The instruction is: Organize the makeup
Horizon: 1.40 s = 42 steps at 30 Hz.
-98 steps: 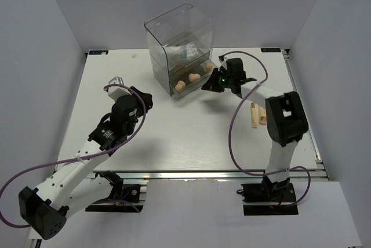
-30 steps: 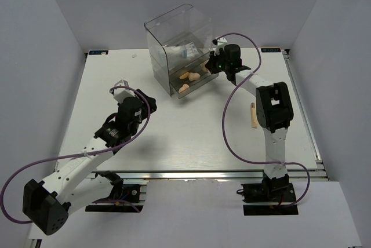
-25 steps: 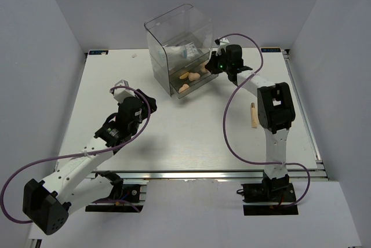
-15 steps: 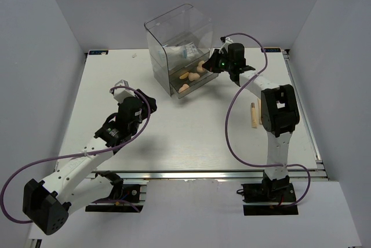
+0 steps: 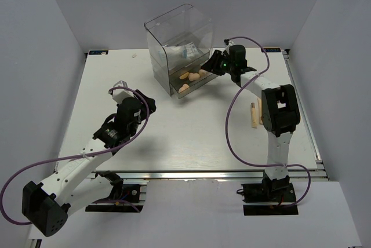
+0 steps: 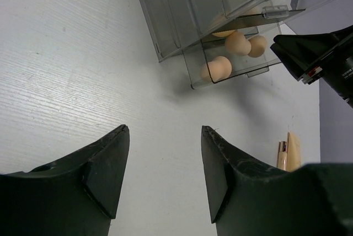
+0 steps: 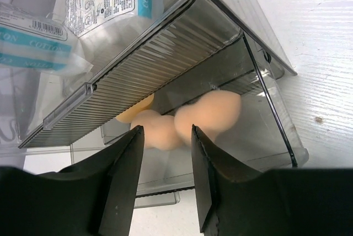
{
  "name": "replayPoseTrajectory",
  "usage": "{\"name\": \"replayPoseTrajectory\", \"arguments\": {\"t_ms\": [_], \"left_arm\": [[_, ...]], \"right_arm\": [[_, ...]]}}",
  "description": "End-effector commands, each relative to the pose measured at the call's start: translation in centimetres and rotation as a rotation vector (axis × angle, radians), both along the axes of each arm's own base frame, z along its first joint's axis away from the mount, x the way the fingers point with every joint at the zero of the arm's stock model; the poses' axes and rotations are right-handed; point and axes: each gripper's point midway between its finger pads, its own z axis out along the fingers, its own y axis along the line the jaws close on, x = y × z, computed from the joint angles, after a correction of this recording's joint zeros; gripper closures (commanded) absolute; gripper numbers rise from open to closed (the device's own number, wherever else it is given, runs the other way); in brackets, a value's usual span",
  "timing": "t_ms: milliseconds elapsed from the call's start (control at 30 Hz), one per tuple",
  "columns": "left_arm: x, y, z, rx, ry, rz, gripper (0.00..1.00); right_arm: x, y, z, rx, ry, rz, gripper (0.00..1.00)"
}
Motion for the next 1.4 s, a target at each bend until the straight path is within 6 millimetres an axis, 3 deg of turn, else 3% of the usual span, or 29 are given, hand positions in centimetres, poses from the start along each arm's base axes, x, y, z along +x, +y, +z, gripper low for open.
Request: {"name": "replayPoseTrajectory", "arguments": {"t_ms": [0, 167, 233, 300, 333, 433, 533, 567, 600, 667, 767, 833, 1000, 1033, 1100, 1133, 1300, 1367], "left_arm": [[0.2, -0.1, 1.6, -0.028, -0.029, 0.003, 0.36], [0.2, -0.1, 1.7, -0.026, -0.032, 0.000, 0.36], [0.2, -0.2, 1.7, -0.030, -0.036, -0.006, 0.36], [0.1, -0.4, 1.8, -0.036, -0.044, -0.015, 0.40], [0.1, -0.5, 1.8, -0.042, -0.047, -0.022, 0.53], [0.2, -0.9, 1.7, -0.052, -0.061, -0.042, 0.89], [0.4, -1.3, 1.6, -0.049, -0.066, -0.058, 0.93], [0.5, -1.4, 1.6, -0.047, -0.070, -0.066, 0.93], [0.6, -1.6, 1.6, -0.046, -0.071, -0.071, 0.92], [0.8, -2.0, 1.3, -0.041, -0.067, -0.085, 0.90], [1.0, -2.3, 1.3, -0.035, -0.067, -0.098, 0.88], [1.1, -2.5, 1.3, -0.029, -0.069, -0.105, 0.83], [1.2, -2.6, 1.4, -0.025, -0.069, -0.113, 0.61], [1.1, -2.5, 1.4, -0.025, -0.068, -0.113, 0.52], [1.0, -2.5, 1.4, -0.027, -0.068, -0.112, 0.46], [1.0, -2.5, 1.4, -0.028, -0.068, -0.113, 0.44], [0.8, -2.4, 1.2, -0.039, -0.070, -0.113, 0.41], [0.8, -2.6, 1.3, -0.042, -0.073, -0.118, 0.39]], "right_arm": [[0.9, -0.5, 2.4, 0.000, -0.074, -0.009, 0.54], [0.8, -0.9, 5.5, -0.007, -0.167, 0.028, 0.56], [-0.7, 0.2, 8.0, 0.000, -0.278, 0.167, 0.74], [-2.6, 1.0, 8.7, -0.071, -0.435, 0.353, 1.00], [-3.4, 1.0, 9.3, -0.101, -0.489, 0.397, 1.00], [-5.8, 0.3, 7.1, -0.261, -0.624, 0.567, 1.00], [-9.0, -0.5, 3.5, -0.432, -0.799, 0.823, 1.00], [-11.4, -1.1, 1.1, -0.456, -0.750, 0.925, 1.00], [-11.7, -1.5, -0.2, -0.565, -0.880, 1.033, 1.00], [-13.1, -2.3, -2.8, -0.632, -0.848, 1.139, 1.00], [-11.6, -2.4, -4.9, -0.754, -0.813, 1.154, 1.00], [-9.2, -1.8, -5.0, -0.827, -0.836, 1.080, 1.00], [-3.7, 1.2, -3.3, -0.946, -0.958, 0.859, 1.00], [-3.1, 1.6, -3.0, -0.958, -0.972, 0.838, 1.00], [-1.9, 2.7, -2.4, -0.967, -0.979, 0.758, 1.00], [-1.1, 3.2, -1.2, -0.971, -1.023, 0.707, 1.00], [1.2, 4.6, -0.8, -1.026, -1.056, 0.580, 0.97], [1.8, 5.0, -0.4, -1.024, -1.065, 0.545, 0.87]]}}
